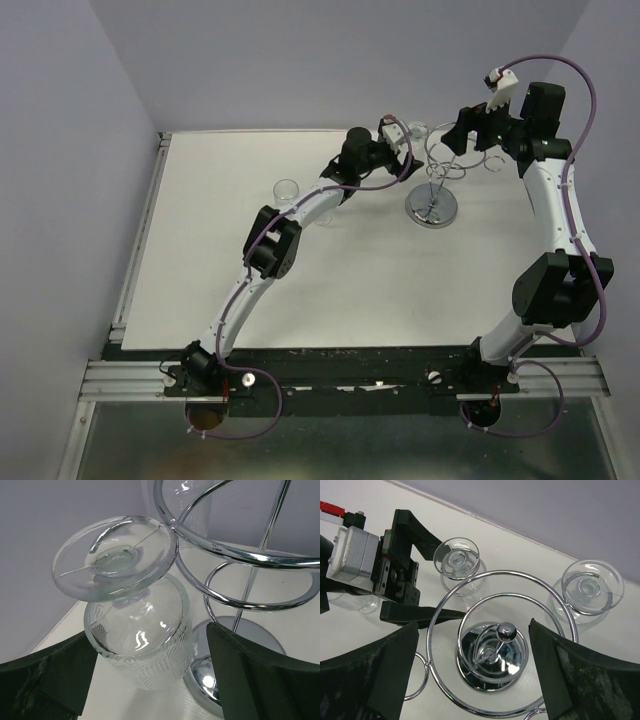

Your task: Take the wine glass off the wine glass rack

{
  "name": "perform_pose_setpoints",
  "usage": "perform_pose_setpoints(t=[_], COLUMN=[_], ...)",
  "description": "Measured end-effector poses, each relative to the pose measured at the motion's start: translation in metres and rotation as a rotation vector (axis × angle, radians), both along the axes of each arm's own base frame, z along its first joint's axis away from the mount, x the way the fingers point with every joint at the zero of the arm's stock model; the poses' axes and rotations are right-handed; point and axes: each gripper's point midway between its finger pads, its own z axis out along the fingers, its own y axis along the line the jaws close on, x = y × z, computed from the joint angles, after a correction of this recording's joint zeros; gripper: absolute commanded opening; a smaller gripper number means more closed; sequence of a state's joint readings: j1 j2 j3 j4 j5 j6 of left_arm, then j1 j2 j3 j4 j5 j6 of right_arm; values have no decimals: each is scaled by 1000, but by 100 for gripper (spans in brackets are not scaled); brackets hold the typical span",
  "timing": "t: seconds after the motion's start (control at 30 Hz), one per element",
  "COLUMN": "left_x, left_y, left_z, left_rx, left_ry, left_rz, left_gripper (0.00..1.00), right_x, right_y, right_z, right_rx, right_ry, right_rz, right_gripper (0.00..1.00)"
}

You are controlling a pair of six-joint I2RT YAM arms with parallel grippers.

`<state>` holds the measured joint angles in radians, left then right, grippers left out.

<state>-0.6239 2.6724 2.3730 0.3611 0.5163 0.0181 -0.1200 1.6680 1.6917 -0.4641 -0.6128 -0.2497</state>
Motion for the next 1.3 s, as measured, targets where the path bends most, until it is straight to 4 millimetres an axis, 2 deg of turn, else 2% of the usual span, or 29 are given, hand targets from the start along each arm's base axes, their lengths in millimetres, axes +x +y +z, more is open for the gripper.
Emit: perform_pose_setpoints(t=[0.17, 0.33, 0.57, 0.7, 0.77, 1.0, 1.3], left_x=[5, 9, 10, 10, 9, 2, -2], left_y=[2, 3, 3, 3, 3, -2, -5], left_z=[4, 6, 2, 3, 5, 11, 11], left_rx=[-13, -23, -17, -15, -15, -18, -20], left_ry=[-13, -25, -34, -44, -51, -62, -51], left_rz=[37, 57, 57, 50, 40, -9, -25], left_gripper=[97, 84, 59, 53, 44, 0, 0], right_x=[-1, -1, -1, -1, -1, -1, -1], right_y=[1, 1, 2, 2, 2, 2, 2], right_z=[-2, -3, -3, -3, -3, -3, -3], right_rx=[12, 17, 30, 34, 34, 34, 34], right_ry=[11, 16, 23, 26, 26, 26, 26], right_rz=[-4, -5, -10, -12, -12, -12, -12], right_gripper=[98, 98, 98, 98, 98, 98, 98])
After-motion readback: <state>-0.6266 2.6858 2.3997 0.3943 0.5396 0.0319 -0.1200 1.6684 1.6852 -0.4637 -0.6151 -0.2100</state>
